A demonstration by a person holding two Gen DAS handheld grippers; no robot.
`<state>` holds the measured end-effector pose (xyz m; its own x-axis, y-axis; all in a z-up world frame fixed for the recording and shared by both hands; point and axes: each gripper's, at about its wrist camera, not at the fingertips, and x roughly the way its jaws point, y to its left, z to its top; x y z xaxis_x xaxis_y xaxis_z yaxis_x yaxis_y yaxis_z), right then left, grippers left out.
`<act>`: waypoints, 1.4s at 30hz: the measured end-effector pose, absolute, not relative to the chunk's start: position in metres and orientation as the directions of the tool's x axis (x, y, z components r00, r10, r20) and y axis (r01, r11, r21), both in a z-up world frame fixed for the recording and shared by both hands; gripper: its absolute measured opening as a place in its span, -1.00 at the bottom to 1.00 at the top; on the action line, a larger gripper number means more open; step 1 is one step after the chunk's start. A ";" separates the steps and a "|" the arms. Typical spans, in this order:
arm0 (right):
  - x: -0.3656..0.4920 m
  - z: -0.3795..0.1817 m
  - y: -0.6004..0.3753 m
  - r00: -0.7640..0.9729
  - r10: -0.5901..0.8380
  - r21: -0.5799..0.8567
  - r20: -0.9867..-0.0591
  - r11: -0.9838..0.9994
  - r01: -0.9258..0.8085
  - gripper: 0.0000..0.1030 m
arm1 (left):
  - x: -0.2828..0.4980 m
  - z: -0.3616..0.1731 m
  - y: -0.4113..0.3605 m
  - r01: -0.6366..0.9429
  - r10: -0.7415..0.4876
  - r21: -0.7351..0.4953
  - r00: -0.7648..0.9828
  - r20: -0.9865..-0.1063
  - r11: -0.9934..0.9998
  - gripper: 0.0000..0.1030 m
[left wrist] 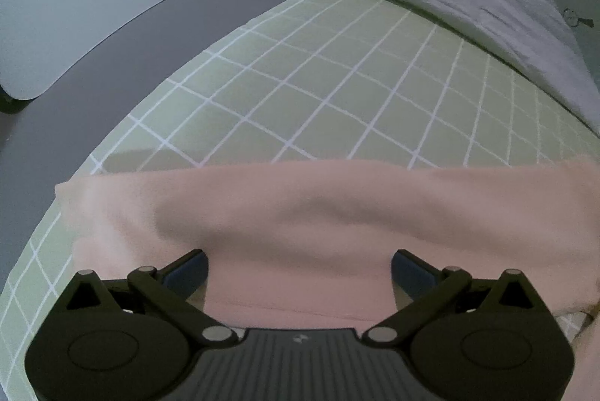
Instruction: Fold clothes
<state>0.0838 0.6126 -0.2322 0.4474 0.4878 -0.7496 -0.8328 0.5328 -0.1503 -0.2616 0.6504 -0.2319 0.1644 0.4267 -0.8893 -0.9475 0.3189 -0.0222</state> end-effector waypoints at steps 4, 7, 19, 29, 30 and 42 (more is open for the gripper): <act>0.076 -0.224 0.582 0.452 0.443 -0.075 -0.774 0.644 -0.761 0.60 | -0.282 -0.222 0.654 -0.946 0.404 -0.104 0.228 -0.886 0.306 1.00; 0.049 -0.220 0.542 0.452 0.421 -0.040 -0.786 0.695 -0.718 0.95 | -0.307 -0.214 0.653 -0.956 0.425 -0.121 0.229 -0.876 0.266 1.00; -0.055 -0.223 0.390 0.390 0.333 0.053 -0.859 0.814 -0.578 0.98 | -0.360 -0.230 0.664 -0.993 0.459 -0.052 0.094 -0.884 0.105 0.99; -0.077 -0.216 0.348 0.354 0.371 0.149 -0.859 0.841 -0.520 0.98 | -0.323 -0.203 0.649 -0.974 0.466 -0.109 0.190 -0.864 0.197 -0.75; -0.079 -0.215 0.344 0.353 0.380 0.163 -0.855 0.843 -0.512 0.98 | -0.316 -0.196 0.641 -0.969 0.481 -0.105 0.204 -0.852 0.224 -0.77; -0.074 -0.194 0.243 0.424 0.479 0.342 -0.768 0.868 -0.361 0.98 | -0.171 -0.114 0.478 -0.684 0.336 -0.218 0.579 -0.742 0.696 -0.71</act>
